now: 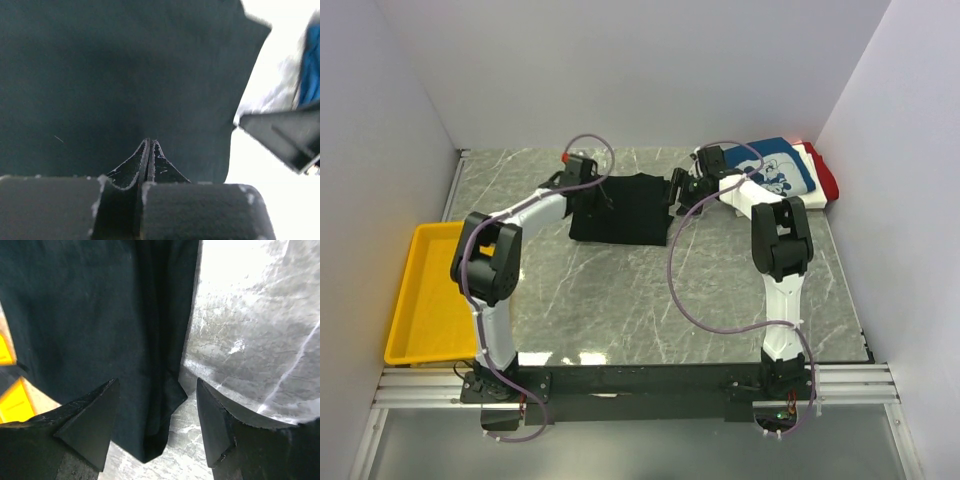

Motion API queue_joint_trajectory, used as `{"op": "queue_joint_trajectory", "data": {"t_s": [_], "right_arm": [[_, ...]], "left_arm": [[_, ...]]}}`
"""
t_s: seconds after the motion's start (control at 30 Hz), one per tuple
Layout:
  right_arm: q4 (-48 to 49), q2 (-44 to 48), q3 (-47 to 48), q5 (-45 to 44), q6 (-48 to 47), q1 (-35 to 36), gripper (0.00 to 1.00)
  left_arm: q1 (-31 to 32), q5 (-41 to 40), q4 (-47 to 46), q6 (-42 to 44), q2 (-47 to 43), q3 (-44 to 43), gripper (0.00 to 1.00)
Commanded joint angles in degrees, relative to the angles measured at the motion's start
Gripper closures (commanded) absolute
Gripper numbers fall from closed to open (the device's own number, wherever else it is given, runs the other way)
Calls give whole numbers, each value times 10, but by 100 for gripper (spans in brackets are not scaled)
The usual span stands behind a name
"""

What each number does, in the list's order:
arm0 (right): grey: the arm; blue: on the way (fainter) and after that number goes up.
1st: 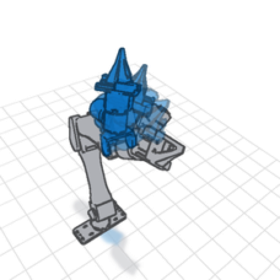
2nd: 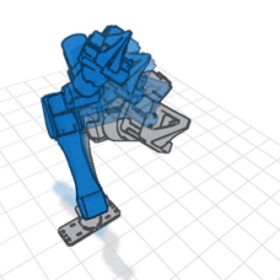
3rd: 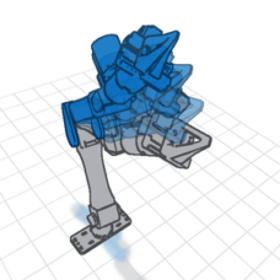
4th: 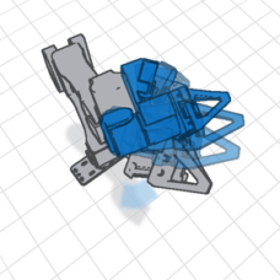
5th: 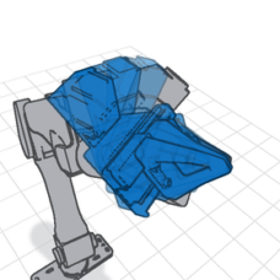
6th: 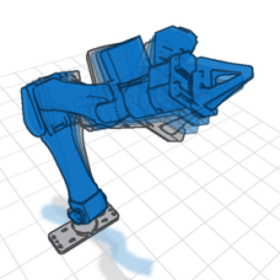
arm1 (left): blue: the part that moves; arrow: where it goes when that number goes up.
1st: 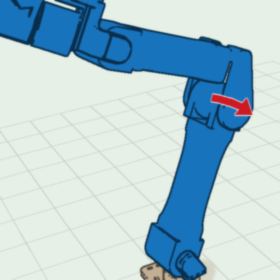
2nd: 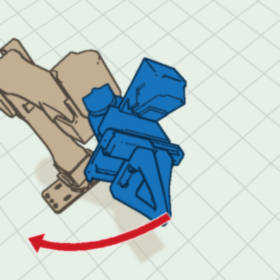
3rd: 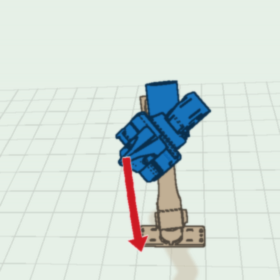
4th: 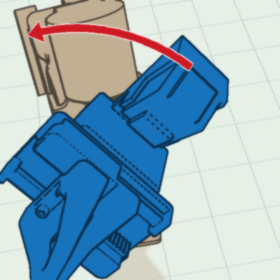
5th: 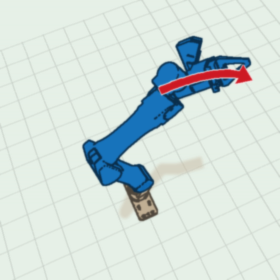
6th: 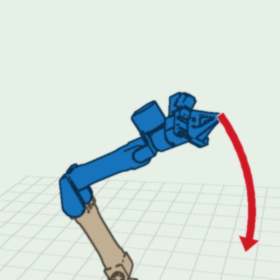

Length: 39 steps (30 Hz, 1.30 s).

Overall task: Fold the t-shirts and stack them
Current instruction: Neatly place the folded tshirt to the corner

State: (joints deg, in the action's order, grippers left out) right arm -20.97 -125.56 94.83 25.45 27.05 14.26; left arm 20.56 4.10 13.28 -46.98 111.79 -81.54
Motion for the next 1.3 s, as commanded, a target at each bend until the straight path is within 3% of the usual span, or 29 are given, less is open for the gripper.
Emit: {"op": "queue_joint_trajectory", "data": {"t_s": [0.0, 0.27, 0.63, 0.73, 0.83, 1.07, 1.27], "right_arm": [[24, 22, -10, -16, -15, 13, 30], [11, 1, 0, -50, -9, 31, 30], [4, -24, 14, -82, 20, 55, 38], [-3, -31, 24, -94, 27, 62, 43], [-6, -37, 31, -99, 32, 67, 56], [-48, -46, 63, -140, 6, 67, 100], [-103, -49, 112, -167, -37, 64, 100]], "left_arm": [[29, 0, -19, -14, -10, 22, 100], [79, 10, -26, -18, 33, 21, 100], [93, 17, -31, -14, 72, 20, 100], [93, 22, -31, -11, 70, 17, 100], [93, 21, -19, -6, 61, 5, 100], [93, -73, 106, 8, -22, -30, 100], [92, -114, 130, 20, -189, 67, 100]]}}
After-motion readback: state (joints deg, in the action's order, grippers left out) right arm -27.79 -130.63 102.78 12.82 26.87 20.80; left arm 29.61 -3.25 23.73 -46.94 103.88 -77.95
